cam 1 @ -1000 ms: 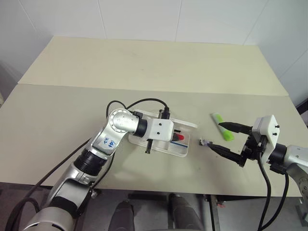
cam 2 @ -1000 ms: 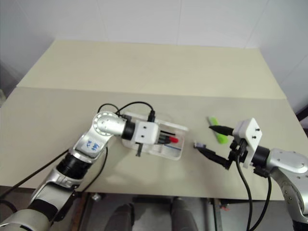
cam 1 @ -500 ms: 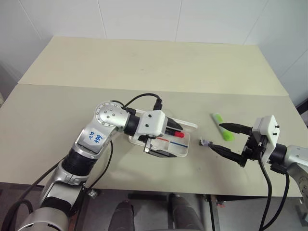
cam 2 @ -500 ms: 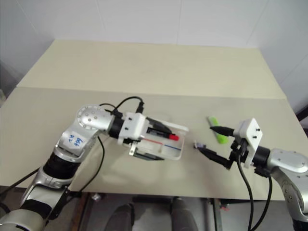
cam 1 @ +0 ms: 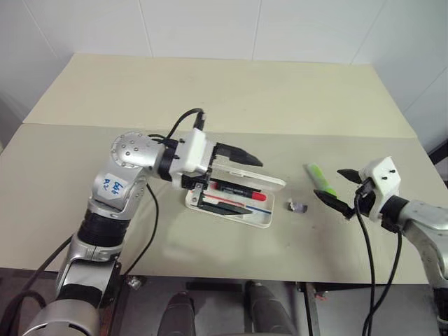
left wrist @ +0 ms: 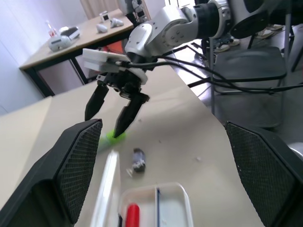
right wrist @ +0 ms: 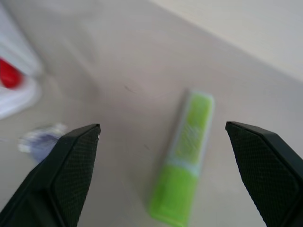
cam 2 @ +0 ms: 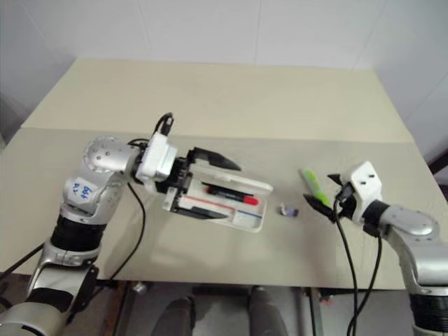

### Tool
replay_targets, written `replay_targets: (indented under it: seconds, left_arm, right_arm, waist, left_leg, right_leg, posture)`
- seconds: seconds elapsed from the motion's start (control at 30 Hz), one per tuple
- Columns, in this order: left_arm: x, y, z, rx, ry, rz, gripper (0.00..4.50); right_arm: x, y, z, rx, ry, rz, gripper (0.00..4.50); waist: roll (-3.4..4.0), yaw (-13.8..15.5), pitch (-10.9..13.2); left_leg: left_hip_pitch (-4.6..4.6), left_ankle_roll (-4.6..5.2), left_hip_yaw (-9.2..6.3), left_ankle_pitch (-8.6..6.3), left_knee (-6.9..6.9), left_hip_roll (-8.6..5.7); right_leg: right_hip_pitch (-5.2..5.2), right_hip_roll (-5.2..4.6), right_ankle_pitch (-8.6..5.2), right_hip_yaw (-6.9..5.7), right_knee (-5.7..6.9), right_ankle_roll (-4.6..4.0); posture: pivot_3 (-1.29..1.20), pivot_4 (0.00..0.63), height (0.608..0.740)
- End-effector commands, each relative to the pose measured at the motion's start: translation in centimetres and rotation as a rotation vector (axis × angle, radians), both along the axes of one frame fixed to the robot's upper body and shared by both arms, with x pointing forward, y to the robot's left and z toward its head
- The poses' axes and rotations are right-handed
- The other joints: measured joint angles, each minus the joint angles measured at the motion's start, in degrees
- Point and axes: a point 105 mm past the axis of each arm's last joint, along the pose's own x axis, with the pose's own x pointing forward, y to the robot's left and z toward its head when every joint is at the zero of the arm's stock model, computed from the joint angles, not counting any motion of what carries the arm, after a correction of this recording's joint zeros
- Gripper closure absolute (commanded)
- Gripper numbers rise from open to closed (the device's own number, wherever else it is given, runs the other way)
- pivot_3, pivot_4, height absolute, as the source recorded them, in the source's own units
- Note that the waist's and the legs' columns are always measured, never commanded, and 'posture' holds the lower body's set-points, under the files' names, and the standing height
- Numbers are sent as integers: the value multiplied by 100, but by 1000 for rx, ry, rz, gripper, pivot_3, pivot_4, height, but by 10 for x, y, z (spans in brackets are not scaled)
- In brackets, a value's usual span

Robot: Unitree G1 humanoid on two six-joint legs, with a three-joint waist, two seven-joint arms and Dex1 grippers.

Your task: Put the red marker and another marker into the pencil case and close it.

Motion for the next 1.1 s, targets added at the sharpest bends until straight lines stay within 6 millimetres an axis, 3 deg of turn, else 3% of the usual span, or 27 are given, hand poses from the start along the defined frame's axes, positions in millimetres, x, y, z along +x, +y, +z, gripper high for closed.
replay_targets:
  seconds: [0.03, 0.23, 0.47, 0.6, 0.83, 1.1]
  left_arm:
    - [8, 14, -2, 2, -24, 36, 33]
    - [24, 31, -6, -3, -6, 104, 33]
    - [22, 51, 2, -58, 71, 61, 33]
    - [27, 58, 4, -57, 49, 96, 0]
    - [33, 65, 9, -60, 21, 129, 0]
    - [30, 67, 15, -116, 27, 74, 0]
  right_arm:
    - [12, 1, 2, 33, -25, -38, 0]
    - [34, -3, -13, 81, 8, -112, 0]
    - [37, -7, -31, 183, 129, -178, 0]
    - [40, -8, -29, 217, 131, -191, 909]
    - [41, -8, -12, 197, 56, -162, 3367]
    - [42, 5, 37, 145, -155, -58, 3386]
  waist:
    - [0, -36, 0]
    - [1, -78, 1]
    - [2, -83, 1]
    - [2, -89, 1]
    - [3, -88, 1]
    - [7, -106, 4]
  left_leg:
    - [0, 0, 0, 0, 1, 0]
    - [0, 0, 0, 0, 2, 0]
    - [0, 0, -1, 0, -5, 0]
    - [4, 0, -1, 0, -1, 0]
    - [2, 0, -1, 0, -2, 0]
    - [0, -1, -1, 0, -9, 0]
  right_leg:
    - [1, 0, 1, 0, 1, 1]
    - [1, 0, 4, 0, 2, 6]
    - [0, 1, 15, -1, 9, 28]
    - [2, 1, 15, 0, 9, 27]
    - [1, 1, 10, 0, 8, 17]
    - [-3, 1, 22, -1, 7, 41]
  posture:
    - [0, 150, 740]
    - [0, 150, 740]
    - [0, 150, 740]
    - [0, 150, 740]
    - [0, 150, 740]
    - [0, 150, 740]
